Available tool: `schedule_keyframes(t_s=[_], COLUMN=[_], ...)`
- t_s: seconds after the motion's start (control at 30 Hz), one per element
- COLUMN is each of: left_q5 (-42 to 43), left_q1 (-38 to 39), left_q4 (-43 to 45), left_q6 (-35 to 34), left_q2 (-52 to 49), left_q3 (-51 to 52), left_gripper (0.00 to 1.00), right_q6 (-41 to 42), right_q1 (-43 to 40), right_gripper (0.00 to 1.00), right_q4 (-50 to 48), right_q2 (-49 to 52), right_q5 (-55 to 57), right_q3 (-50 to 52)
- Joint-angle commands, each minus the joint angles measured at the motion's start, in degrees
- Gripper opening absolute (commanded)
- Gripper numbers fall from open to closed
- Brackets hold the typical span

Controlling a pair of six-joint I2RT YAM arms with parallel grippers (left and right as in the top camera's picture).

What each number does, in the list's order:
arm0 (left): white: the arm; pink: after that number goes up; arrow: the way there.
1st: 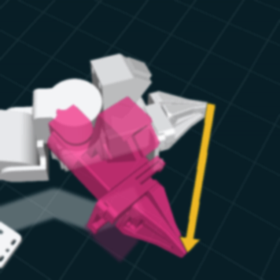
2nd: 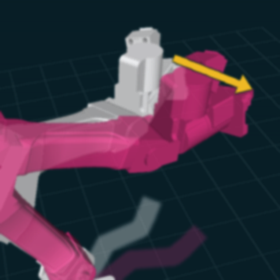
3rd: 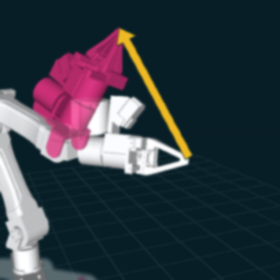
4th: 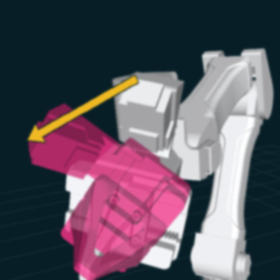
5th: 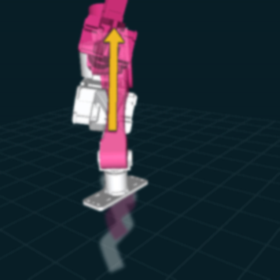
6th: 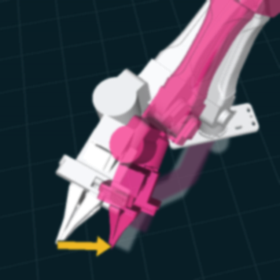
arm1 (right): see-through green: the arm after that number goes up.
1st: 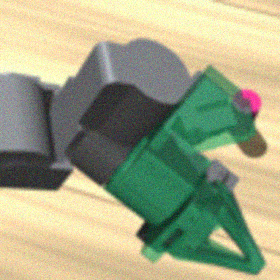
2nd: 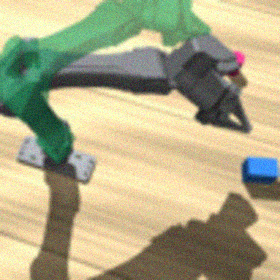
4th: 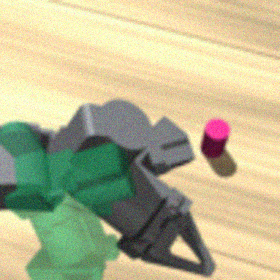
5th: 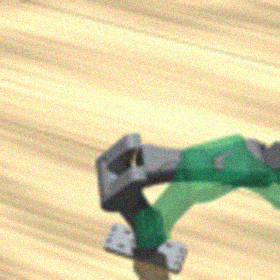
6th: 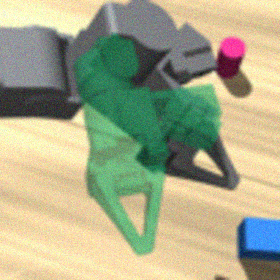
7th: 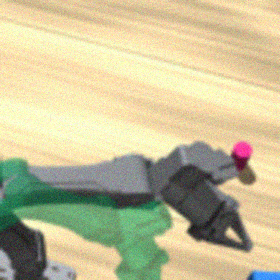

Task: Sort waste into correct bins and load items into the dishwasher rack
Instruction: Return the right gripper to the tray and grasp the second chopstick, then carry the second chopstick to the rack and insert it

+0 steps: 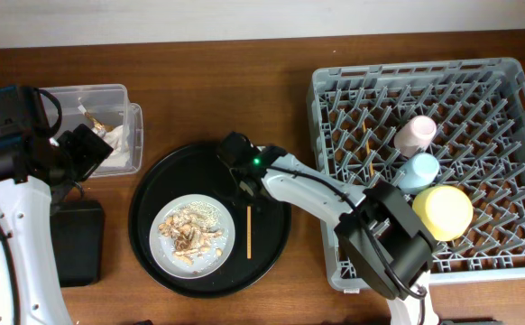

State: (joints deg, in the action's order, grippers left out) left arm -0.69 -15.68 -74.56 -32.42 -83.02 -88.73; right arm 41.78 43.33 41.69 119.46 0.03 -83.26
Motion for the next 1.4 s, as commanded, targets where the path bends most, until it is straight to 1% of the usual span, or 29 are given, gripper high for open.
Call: schedule_keyframes(t_s=[0.0,0.03,0.1,0.17,0.37,0.5,0.53,0.57,0.6,0.73,0.83,0.97,1.03,1.07,1.13,1.17,1.23,1.27,1.37], left_q5=[-0.20,-0.20,-0.20,-0.20,-0.20,-0.20,-0.20,-0.20,-0.20,-0.20,-0.20,-0.20,-0.20,-0.20,-0.20,-0.20,-0.20,-0.20,-0.20], left_q1=[-0.13,-0.13,-0.13,-0.13,-0.13,-0.13,-0.13,-0.13,-0.13,-0.13,-0.13,-0.13,-0.13,-0.13,-0.13,-0.13,-0.13,-0.13,-0.13], left_q4=[-0.11,-0.11,-0.09,-0.11,-0.11,-0.11,-0.11,-0.11,-0.11,-0.11,-0.09,-0.09,-0.11,-0.11,-0.11,-0.11,-0.11,-0.11,-0.09], left_q6=[-0.33,-0.33,-0.33,-0.33,-0.33,-0.33,-0.33,-0.33,-0.33,-0.33,-0.33,-0.33,-0.33,-0.33,-0.33,-0.33,-0.33,-0.33,-0.33], left_q2=[0.00,0.00,0.00,0.00,0.00,0.00,0.00,0.00,0.00,0.00,0.00,0.00,0.00,0.00,0.00,0.00,0.00,0.00,0.00], left_q3=[-0.17,-0.17,-0.17,-0.17,-0.17,-0.17,-0.17,-0.17,-0.17,-0.17,-0.17,-0.17,-0.17,-0.17,-0.17,-0.17,-0.17,-0.17,-0.17], left_gripper=[0.99,0.99,0.99,0.99,1.00,0.99,0.99,1.00,0.99,0.99,0.99,0.99,0.99,0.99,0.99,0.99,0.99,0.99,0.99], right_q6=[0.76,0.79,1.07,2.91,5.51,5.73,6.62,8.28,8.79,9.77,9.75,8.94,4.81,-1.07,-10.03,-13.00,-20.61,-26.10,-38.58], right_q1=[0.72,0.92,1.09,1.57,4.98,5.79,5.79,5.79,5.77,5.77,5.53,1.99,-1.29,-4.35,-8.66,-10.86,-16.39,-19.96,-28.09], right_gripper=[0.40,0.39,0.36,0.28,0.28,0.27,0.24,0.17,0.13,0.04,0.04,0.04,0.04,0.04,0.04,0.04,0.04,0.04,0.04], right_q4=[-1.29,-1.64,-1.88,-1.36,-0.26,0.04,0.31,0.96,1.20,1.60,2.95,10.93,14.27,15.89,17.86,19.30,23.67,26.75,31.23], right_q2=[-0.02,-0.02,-0.02,-0.02,-0.02,-0.02,-0.02,-0.02,-0.02,-0.04,-0.20,-2.25,-3.78,-4.92,-6.03,-6.40,-6.62,-6.62,-6.62], right_q5=[-1.92,-1.86,-1.60,0.37,8.22,9.05,9.03,9.07,9.03,8.79,8.83,9.05,8.02,5.68,1.99,0.96,-2.10,-4.87,-10.23], right_q3=[1.73,1.73,1.73,1.75,1.75,1.75,1.75,1.73,1.73,1.66,0.76,-6.32,-10.62,-13.79,-17.62,-19.32,-23.17,-25.11,-26.58])
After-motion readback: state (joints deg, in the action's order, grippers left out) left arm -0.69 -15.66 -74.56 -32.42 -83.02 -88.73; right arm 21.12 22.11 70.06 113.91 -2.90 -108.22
